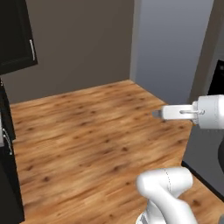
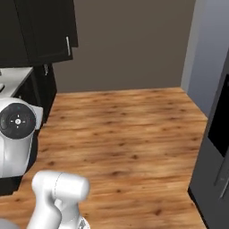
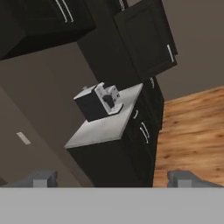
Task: Close all open cabinet doors.
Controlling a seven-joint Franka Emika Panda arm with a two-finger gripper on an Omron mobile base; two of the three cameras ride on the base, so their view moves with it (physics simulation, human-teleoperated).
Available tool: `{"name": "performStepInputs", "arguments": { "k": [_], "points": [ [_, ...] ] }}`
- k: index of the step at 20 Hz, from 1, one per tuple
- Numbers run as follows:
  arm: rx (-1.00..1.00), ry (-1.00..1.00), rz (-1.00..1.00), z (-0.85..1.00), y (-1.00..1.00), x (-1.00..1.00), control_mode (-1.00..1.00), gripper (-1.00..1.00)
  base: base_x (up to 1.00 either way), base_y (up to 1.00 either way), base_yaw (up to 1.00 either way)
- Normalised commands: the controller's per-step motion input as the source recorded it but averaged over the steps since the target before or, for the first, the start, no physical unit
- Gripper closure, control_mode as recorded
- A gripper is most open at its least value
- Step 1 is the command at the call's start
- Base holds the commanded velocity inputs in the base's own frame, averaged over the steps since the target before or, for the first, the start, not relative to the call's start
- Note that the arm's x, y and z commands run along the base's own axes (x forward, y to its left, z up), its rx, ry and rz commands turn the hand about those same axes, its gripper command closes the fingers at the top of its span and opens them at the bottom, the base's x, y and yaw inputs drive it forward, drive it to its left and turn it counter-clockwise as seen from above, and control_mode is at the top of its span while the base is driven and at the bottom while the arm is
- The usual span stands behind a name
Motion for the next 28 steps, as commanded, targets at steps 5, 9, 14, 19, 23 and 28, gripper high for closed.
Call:
{"name": "performStepInputs", "arguments": {
  "k": [5, 9, 14, 19, 23, 28],
  "points": [
    [0.00, 0.00, 0.00, 0.00, 0.00, 0.00, 1.00, -1.00, 0.75, -0.22, 0.14],
    [0.00, 0.00, 0.00, 0.00, 0.00, 0.00, 1.00, -1.00, 0.79, -0.45, 0.06],
    [0.00, 0.00, 0.00, 0.00, 0.00, 0.00, 1.00, -1.00, 0.85, -0.46, 0.06],
    [0.00, 0.00, 0.00, 0.00, 0.00, 0.00, 1.00, -1.00, 0.88, -0.43, 0.07],
    [0.00, 0.00, 0.00, 0.00, 0.00, 0.00, 1.00, -1.00, 0.98, -0.30, 0.10],
    [0.00, 0.00, 0.00, 0.00, 0.00, 0.00, 1.00, -1.00, 1.00, -0.28, 0.12]
  ]
}}
